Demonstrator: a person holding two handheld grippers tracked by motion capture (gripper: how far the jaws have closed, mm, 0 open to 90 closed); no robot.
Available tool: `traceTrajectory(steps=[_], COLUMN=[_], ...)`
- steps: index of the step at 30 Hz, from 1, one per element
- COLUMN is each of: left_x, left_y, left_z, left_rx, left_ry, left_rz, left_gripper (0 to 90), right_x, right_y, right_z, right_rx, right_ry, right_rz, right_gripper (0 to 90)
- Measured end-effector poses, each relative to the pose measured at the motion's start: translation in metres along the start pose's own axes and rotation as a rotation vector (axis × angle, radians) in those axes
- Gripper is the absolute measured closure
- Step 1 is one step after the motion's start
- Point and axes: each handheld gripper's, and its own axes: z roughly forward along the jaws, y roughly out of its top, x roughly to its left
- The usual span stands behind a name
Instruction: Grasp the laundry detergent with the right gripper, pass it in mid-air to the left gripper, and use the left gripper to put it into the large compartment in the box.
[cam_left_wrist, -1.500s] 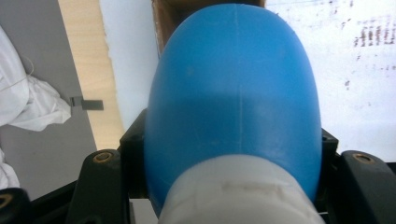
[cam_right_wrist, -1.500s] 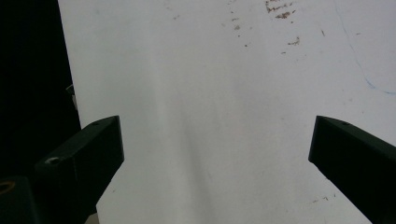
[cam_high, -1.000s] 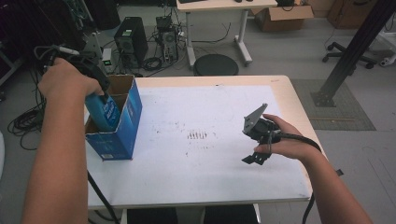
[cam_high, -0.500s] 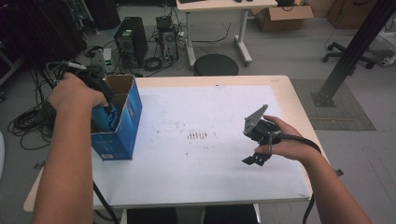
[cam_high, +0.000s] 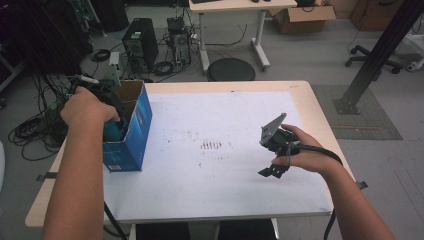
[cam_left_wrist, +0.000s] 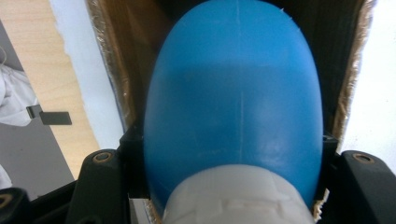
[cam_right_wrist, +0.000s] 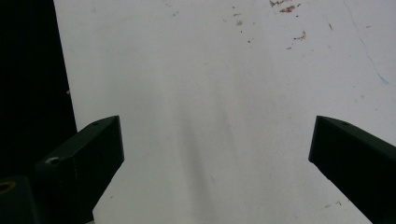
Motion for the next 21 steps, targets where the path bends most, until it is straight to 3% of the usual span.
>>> traceTrajectory(steps=[21], left_x=[0.000], left_y=[0.005], left_z=[0.024], left_rx=[0.018], left_ry=[-0.005], left_rz=[0.005], left_gripper=[38.4], right_x=[0.000], right_y=[-0.002], right_z=[0.002], right_rx=[-0.004], right_ry=[0.006], right_rz=[0.005], right_gripper=[3.2])
